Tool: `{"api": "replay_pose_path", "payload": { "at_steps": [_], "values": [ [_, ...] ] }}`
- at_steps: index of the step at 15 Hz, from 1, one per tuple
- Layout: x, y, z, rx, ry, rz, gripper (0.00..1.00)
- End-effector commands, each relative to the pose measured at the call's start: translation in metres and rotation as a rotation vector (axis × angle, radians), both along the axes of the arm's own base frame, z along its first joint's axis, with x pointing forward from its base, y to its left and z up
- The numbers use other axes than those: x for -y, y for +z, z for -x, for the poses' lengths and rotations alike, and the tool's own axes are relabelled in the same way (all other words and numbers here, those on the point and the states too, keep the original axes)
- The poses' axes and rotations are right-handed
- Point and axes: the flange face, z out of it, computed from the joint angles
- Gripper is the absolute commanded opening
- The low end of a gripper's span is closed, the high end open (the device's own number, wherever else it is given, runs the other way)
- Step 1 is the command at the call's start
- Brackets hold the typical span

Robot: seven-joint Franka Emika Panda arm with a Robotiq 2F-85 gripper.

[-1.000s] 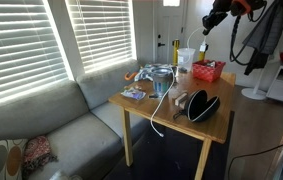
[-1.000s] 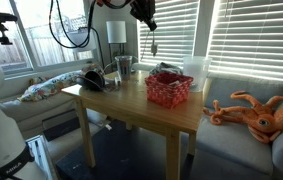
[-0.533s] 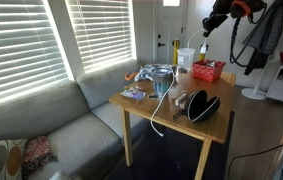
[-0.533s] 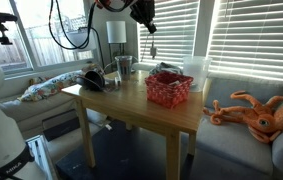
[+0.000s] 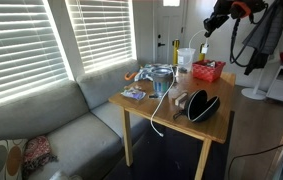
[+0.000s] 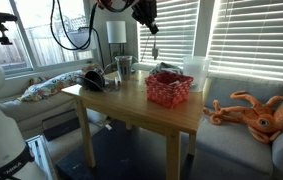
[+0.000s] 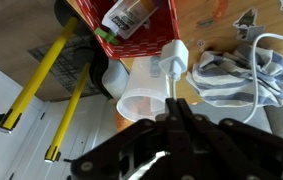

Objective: Move the phone charger from the silver cup to the basket

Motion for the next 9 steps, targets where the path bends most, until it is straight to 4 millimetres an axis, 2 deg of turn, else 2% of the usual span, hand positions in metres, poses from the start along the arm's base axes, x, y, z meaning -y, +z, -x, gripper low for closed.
{"api": "replay_pose_path", "payload": {
  "at_steps": [1, 9],
  "values": [
    [0.024, 0.001, -0.004, -0.003, -0.084, 0.020, 0.01],
    [0.055, -0.029, -0.021, -0.052, -0.178, 0.020, 0.01]
  ]
}}
